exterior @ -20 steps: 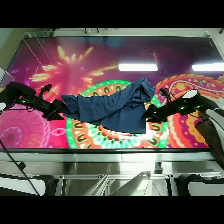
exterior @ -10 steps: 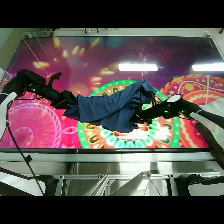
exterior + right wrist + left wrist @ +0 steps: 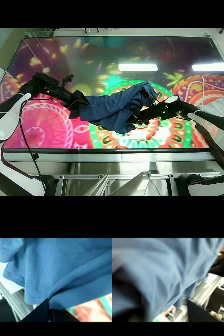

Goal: Fold the shirts.

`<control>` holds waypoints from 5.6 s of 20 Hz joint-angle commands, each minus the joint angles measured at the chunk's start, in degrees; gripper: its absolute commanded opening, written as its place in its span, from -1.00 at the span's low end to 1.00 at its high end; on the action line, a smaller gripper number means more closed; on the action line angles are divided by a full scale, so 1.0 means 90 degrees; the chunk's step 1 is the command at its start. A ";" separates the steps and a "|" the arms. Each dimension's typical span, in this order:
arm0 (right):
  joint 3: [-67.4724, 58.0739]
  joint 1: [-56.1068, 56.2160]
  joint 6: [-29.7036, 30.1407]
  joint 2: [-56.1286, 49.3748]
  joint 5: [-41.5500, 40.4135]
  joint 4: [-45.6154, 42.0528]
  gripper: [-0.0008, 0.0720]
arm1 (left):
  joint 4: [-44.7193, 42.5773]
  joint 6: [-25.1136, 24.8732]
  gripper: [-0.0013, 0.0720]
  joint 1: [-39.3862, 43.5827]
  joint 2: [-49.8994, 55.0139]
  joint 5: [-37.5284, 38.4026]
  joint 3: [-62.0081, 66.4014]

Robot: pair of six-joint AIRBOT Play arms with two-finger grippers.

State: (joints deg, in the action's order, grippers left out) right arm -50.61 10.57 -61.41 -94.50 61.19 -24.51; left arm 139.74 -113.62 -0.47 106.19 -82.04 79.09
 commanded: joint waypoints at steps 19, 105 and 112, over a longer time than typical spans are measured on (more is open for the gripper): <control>-0.1506 -0.3463 0.1948 0.7594 -0.0724 0.2900 -0.93 | 0.2429 0.0675 -0.90 -0.2273 -0.5132 -0.0107 0.2098; -0.1307 -0.1622 0.5787 0.2169 -0.1928 0.4913 -0.92 | 0.1870 -0.1188 -0.91 -0.1241 -0.2123 -0.0459 0.2251; -0.2829 -0.2091 0.3730 -0.0255 -0.0554 0.4442 0.33 | 0.1379 -0.1290 -0.03 -0.1100 -0.0061 0.0112 0.1681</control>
State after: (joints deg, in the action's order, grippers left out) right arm -71.11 -5.65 -17.26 -90.59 47.75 19.07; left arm 153.60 -125.62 -10.02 100.42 -81.47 94.35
